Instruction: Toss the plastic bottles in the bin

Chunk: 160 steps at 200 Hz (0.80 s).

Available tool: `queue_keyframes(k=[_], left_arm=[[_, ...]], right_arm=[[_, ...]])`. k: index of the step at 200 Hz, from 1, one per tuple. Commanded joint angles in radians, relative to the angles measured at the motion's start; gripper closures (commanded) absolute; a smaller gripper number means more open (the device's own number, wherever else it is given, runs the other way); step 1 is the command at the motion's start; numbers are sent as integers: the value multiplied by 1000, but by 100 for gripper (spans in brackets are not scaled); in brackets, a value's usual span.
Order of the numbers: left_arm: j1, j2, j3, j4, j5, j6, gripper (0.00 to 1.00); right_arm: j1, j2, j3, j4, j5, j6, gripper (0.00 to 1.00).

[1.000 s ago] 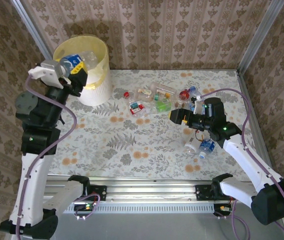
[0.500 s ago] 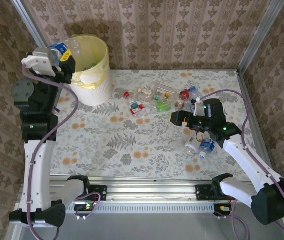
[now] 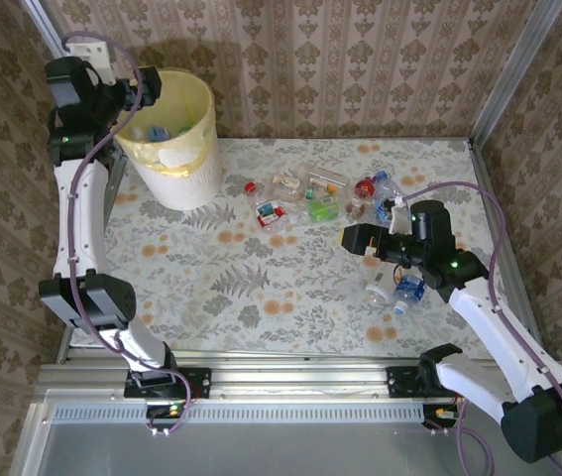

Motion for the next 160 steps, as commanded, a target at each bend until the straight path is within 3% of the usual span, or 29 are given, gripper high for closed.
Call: queue_keyframes(k=[1,27,87,129,160], left_arm=[[-8,-133,35,-37,-13,-38,0],[-9,-243,6,-58,-22,-42,0],[-45,-557,-249,32,107,-93,0],[-110,-659,-371,23,144,-100,0],[-116,-660,-393,-19,84,-77,0]], right_arm=[[-4,-32,-28,-33,9,-11,0],[-5,-34,-54,-50,37,9,0],[-12,-50,-67,-224,202,54,0],[-12,-90,-112,-282,280,71,0],[-12,-90,-133,-265,271,78,0]])
